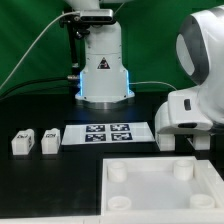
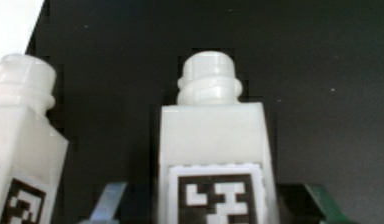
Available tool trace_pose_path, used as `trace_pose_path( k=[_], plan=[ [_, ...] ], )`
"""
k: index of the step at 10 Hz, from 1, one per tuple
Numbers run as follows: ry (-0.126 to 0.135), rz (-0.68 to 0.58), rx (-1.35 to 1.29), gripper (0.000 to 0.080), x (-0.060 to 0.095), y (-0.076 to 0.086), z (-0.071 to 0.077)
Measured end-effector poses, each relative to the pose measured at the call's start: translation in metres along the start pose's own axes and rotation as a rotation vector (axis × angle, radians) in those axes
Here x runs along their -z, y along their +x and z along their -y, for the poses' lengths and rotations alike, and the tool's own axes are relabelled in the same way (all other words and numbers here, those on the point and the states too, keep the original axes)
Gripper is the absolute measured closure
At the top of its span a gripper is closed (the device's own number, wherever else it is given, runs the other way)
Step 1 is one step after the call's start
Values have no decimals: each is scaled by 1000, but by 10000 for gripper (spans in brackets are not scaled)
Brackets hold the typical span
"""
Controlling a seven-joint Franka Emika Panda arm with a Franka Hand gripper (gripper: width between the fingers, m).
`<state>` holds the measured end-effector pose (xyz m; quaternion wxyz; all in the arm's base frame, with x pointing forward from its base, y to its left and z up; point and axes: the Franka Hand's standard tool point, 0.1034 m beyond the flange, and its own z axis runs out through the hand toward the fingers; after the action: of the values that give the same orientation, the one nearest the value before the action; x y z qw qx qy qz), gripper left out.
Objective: Assemble one leg
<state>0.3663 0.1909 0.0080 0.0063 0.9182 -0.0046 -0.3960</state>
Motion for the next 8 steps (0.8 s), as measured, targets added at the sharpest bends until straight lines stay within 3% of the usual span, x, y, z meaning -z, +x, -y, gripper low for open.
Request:
trace_pose_path(
  k=[6,8],
  plan=[
    [-3,-5,9,512,3,1,-2],
    [-28,-79,96,512,47,-5,-18]
  ],
)
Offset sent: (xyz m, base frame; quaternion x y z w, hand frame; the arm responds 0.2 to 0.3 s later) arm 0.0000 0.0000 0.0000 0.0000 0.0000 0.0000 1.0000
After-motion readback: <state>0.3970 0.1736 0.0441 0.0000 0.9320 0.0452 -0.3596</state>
